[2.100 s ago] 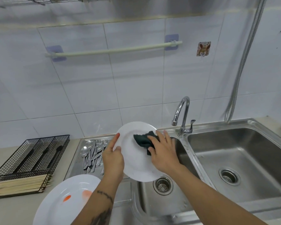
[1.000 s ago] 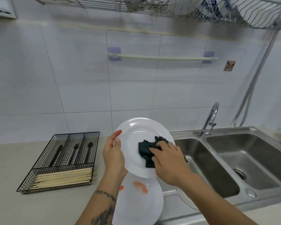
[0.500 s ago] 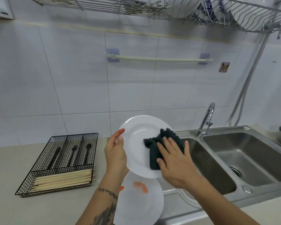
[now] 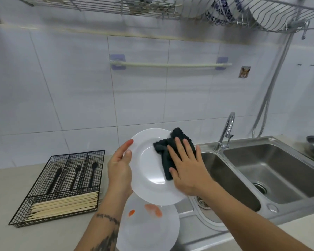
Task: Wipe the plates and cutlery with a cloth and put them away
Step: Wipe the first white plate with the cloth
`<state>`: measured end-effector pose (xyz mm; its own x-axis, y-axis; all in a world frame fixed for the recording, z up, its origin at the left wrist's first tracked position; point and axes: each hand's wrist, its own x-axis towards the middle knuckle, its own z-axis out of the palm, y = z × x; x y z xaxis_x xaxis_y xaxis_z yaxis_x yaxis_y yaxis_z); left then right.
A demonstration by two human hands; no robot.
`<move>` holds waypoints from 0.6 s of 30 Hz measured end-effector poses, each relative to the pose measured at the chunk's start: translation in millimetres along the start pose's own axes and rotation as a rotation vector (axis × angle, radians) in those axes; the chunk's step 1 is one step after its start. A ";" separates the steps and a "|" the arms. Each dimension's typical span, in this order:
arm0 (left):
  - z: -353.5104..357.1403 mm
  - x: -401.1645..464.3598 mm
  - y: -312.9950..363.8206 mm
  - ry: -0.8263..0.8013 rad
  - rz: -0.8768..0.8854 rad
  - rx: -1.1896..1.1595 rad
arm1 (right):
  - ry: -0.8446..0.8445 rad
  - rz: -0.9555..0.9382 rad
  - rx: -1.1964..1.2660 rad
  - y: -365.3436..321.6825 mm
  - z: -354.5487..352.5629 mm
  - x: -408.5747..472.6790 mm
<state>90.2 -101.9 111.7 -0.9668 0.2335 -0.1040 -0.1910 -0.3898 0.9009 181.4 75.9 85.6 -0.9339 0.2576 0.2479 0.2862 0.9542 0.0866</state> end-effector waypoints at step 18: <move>1.7 12.4 -22.3 0.067 -0.049 -0.107 | -0.366 -0.105 0.298 -28.9 8.7 -49.1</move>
<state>82.7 -88.8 91.0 -0.9643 0.1964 -0.1779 -0.2521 -0.4730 0.8442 217.1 37.0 62.6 -0.9839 0.1426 -0.1076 0.1620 0.9662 -0.2003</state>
